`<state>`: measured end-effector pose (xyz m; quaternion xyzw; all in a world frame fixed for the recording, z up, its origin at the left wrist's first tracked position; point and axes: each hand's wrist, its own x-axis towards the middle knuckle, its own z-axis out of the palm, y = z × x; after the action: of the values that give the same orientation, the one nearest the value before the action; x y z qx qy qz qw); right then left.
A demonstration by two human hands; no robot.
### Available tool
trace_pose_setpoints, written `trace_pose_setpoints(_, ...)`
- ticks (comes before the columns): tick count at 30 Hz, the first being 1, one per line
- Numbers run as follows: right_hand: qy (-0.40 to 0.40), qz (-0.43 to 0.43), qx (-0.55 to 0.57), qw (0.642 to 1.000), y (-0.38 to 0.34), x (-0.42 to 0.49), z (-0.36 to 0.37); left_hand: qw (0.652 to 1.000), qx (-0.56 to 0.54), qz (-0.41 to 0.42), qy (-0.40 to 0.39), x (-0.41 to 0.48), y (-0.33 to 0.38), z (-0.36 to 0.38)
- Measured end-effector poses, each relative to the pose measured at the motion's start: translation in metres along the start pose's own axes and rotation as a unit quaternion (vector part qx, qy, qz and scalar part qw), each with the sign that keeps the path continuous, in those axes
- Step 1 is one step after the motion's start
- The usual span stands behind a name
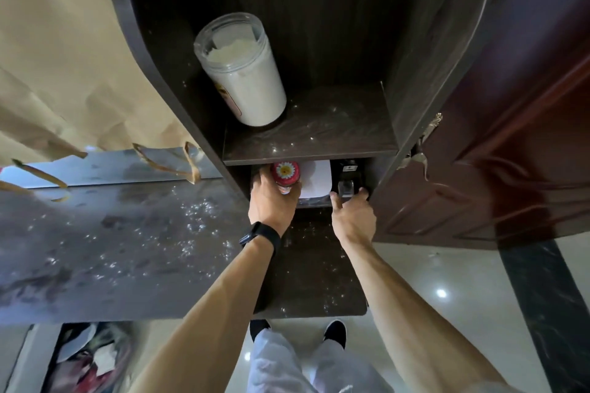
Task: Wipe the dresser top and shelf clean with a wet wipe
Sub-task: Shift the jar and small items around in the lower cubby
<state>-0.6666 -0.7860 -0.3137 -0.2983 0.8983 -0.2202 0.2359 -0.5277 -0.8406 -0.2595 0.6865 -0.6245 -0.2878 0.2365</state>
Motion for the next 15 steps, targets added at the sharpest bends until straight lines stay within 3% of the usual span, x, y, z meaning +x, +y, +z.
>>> trace_pose_setpoints(3, 0.044, -0.102, 0.001, 0.994, 0.020, -0.020, 0.004, 1.000, -0.009, 0.014, -0.005, 0.001, -0.004, 0.001)
trace_pose_setpoints(5, 0.074, -0.216, -0.058, 0.972, 0.034, -0.033, 0.006, 1.000, -0.010, 0.018, -0.007, 0.002, -0.008, -0.001)
trace_pose_setpoints(7, 0.091, -0.272, -0.137, 0.948, 0.038, -0.037, 0.006, 1.000, -0.007, 0.023, -0.013, 0.004, -0.010, -0.003)
trace_pose_setpoints(15, 0.038, -0.212, -0.198, 0.956, 0.036, -0.026, 0.015, 0.999, -0.023, 0.031, -0.034, 0.007, -0.010, -0.009)
